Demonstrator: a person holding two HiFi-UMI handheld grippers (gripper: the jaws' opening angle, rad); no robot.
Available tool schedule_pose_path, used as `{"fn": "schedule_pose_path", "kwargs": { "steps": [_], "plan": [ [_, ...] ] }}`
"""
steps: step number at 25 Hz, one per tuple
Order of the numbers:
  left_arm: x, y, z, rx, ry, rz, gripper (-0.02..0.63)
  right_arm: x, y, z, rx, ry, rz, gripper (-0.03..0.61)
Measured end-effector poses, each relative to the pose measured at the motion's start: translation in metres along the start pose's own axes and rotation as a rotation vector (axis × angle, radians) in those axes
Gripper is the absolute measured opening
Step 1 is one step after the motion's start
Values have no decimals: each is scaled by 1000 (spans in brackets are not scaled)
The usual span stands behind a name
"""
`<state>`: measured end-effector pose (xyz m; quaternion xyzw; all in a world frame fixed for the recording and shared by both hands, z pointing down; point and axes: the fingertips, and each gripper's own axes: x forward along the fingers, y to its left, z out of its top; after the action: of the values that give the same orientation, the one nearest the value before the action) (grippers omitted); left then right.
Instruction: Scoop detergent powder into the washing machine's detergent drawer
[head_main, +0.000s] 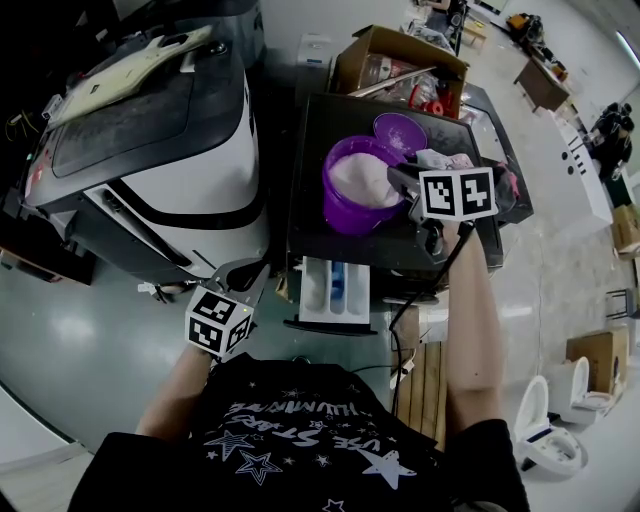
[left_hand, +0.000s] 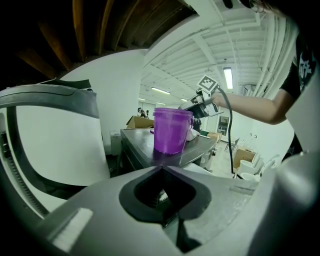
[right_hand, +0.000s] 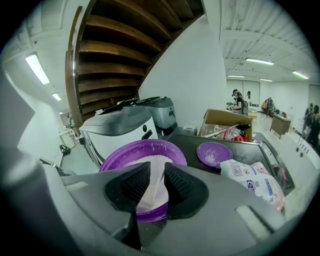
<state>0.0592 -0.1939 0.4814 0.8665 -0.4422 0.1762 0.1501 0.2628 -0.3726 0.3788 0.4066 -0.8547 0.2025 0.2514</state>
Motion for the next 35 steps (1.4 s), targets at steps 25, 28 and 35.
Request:
{"fn": "schedule_pose_path", "kwargs": {
  "steps": [25,28,35],
  "plan": [
    [-74,34,-2,102,-23,-248,1,-78,117,-33,180,-238,-265,196],
    [-88,37,-6,111,-34,-280,0,-78,144,-44,209,-263,-290,169],
    [-129,51,-20,115,-63,-328,1,-74,208,-68,271,-321,-328,98]
  ]
}}
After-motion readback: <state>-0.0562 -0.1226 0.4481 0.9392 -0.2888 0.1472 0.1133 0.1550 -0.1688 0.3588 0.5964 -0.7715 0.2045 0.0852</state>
